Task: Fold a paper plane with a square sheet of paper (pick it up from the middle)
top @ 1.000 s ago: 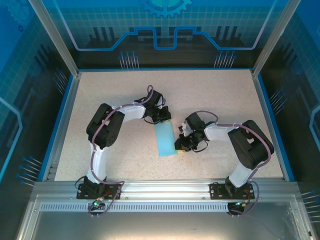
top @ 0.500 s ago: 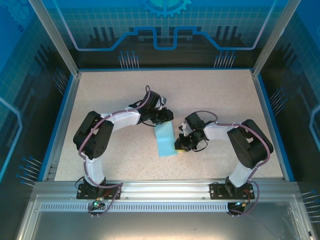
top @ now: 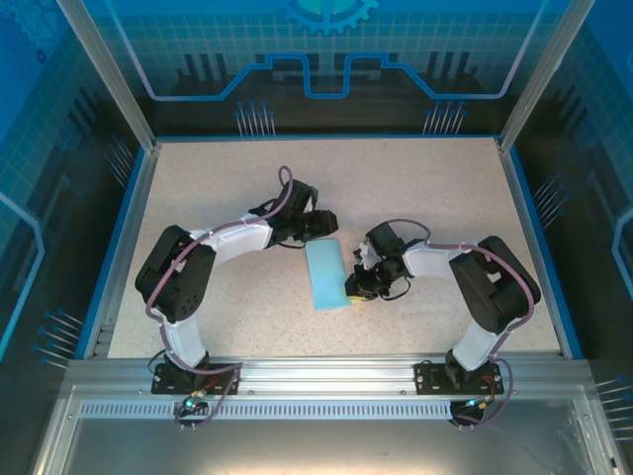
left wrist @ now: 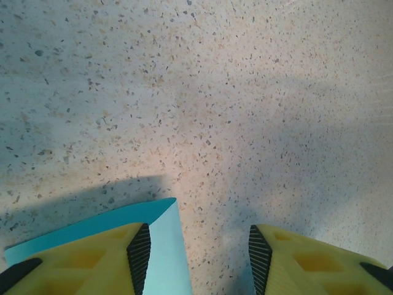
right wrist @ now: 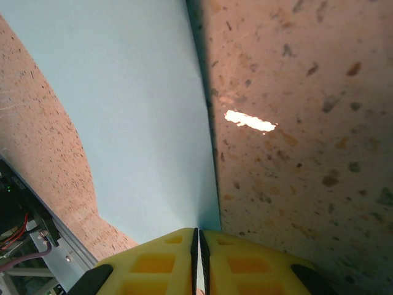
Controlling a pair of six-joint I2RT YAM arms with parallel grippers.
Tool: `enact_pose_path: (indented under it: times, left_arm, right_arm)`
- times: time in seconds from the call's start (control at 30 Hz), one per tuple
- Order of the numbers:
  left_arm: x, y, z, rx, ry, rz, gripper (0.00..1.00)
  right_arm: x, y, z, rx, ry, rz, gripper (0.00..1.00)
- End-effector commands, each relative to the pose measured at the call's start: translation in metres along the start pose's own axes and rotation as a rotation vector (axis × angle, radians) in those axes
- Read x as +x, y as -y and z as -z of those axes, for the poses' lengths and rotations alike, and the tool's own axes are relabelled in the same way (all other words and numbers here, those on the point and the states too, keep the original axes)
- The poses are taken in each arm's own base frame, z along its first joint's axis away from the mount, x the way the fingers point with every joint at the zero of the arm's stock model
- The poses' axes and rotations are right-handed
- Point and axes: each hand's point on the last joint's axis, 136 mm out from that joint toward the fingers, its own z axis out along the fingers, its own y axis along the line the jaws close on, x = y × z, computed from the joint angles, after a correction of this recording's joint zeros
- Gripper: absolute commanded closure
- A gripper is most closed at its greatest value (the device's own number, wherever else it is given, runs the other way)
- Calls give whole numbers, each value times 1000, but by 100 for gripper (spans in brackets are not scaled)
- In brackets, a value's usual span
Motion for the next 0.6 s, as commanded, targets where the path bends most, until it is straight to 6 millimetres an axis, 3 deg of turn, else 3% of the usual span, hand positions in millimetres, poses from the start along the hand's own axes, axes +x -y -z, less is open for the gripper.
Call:
enact_pose_path:
  times: [0.0, 0.13, 0.3, 0.57]
  left_arm:
    - [-8, 18, 19, 49, 45, -45, 51]
    - [13, 32, 14, 151, -37, -28, 63]
    - [57, 28, -9, 187, -176, 13, 79]
    - [89, 18, -34, 191, -304, 47, 86]
  right_arm:
    - [19, 27, -13, 93, -65, -67, 88]
    - [19, 27, -14, 90, -65, -72, 88]
    - [18, 27, -15, 90, -61, -77, 89]
    - [20, 29, -16, 96, -69, -83, 89]
